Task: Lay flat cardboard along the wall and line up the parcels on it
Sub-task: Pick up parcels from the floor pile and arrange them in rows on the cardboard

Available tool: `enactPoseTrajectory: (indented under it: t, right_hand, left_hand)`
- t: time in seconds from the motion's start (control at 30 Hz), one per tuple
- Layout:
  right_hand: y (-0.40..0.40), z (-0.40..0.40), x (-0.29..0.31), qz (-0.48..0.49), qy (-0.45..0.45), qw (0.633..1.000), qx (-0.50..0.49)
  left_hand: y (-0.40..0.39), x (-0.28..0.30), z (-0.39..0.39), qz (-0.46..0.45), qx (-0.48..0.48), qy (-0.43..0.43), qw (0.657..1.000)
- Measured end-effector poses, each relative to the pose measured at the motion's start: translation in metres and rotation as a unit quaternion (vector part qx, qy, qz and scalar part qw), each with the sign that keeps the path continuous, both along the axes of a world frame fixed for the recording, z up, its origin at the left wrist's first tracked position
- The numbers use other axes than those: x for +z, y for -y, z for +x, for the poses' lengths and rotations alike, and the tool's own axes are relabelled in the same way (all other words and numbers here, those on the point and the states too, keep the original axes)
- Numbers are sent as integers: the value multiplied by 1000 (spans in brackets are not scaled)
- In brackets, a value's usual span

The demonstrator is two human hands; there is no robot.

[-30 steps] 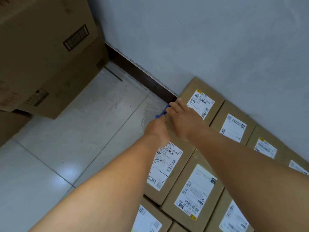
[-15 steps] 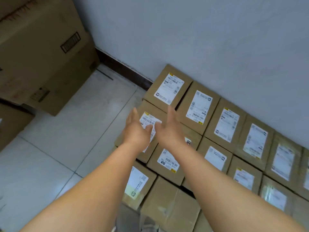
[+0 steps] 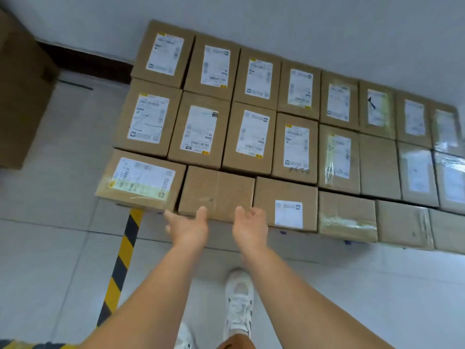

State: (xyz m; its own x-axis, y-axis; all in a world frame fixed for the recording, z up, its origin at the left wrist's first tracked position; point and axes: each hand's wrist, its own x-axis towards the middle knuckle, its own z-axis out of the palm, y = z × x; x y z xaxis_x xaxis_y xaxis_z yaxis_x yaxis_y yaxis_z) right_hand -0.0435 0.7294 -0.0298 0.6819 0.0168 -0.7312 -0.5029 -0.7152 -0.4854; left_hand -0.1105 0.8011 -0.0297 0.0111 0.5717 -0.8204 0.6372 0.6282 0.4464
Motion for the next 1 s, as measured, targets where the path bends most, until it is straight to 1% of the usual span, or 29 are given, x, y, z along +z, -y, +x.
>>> enactPoseTrajectory:
  t: [0.07,0.13,0.23,0.33,0.43,0.5,0.57,0.63,0.73,0.8,0.87,0.93,1.0]
  right_hand:
    - [28,3,-11,4,-40,995,-94]
    - [54,12,-23,12,-84,981,-177]
    - [85,29,-41,27,-128,963,-237]
    - [100,47,-50,98,-122,941,-300]
    - [99,61,-58,180,-113,925,-314]
    - [95,64,-61,206,-115,918,-319]
    - [97,63,-63,224,-124,904,-344]
    - [102,55,-66,240,-135,893,-357]
    - [116,47,-80,217,-155,893,-362]
    - [128,47,-95,200,-167,891,-372]
    - [136,56,-110,183,-166,895,-371]
    - [141,67,-125,183,-149,895,-379]
    - [142,78,-133,209,-145,882,-397]
  left_hand:
    - [18,-14,1,-34,4,6,999]
    - [33,-28,6,-73,15,20,997]
    - [55,-48,20,-104,34,53,993]
    - [68,-60,41,-112,74,97,986]
    - [69,-63,57,-107,104,138,979]
    - [66,-68,62,-88,105,135,981]
    - [67,-69,63,-81,95,138,983]
    - [74,-78,60,-77,71,131,986]
    - [84,-93,52,-76,34,87,993]
    - [89,-107,50,-83,36,89,992]
    - [92,-116,51,-95,36,108,989]
    - [91,-127,51,-102,43,145,983]
    - [92,-134,51,-112,59,195,973]
